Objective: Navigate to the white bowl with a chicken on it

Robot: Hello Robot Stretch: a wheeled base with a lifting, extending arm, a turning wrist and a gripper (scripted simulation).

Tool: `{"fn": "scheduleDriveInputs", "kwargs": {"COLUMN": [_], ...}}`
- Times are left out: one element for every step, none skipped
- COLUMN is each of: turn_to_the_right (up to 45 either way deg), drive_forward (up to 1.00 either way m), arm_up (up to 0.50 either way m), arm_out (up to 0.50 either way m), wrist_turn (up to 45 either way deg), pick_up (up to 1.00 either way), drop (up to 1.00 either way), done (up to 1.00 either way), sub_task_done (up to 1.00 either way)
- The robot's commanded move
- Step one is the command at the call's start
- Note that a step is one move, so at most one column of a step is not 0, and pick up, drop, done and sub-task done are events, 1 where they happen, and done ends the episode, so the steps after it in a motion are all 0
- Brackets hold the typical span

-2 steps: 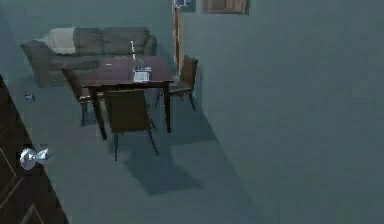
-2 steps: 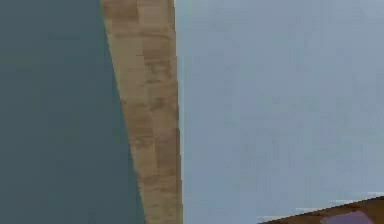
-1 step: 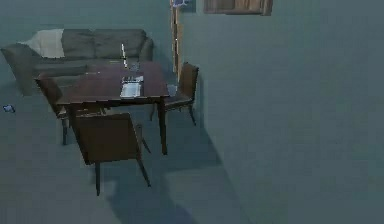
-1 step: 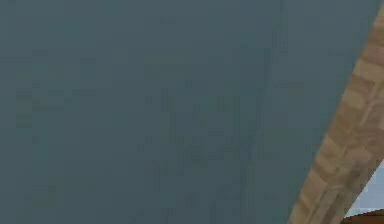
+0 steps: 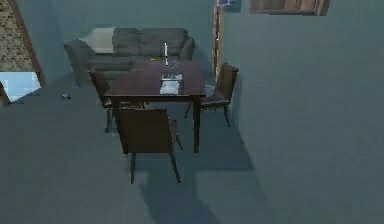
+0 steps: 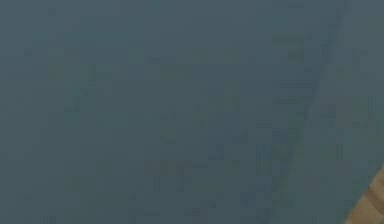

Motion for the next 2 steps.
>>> {"fn": "scheduleDriveInputs", "kwargs": {"turn_to_the_right": [0.0, -45.0], "drive_forward": [0.6, 0.0], "arm_up": [0.0, 0.0], "arm_out": [0.0, 0.0], "wrist_turn": [0.0, 0.0], "pick_up": [0.0, 0.0], "drop": [0.0, 0.0], "done": [0.0, 0.0], "sub_task_done": [0.0, 0.0]}}
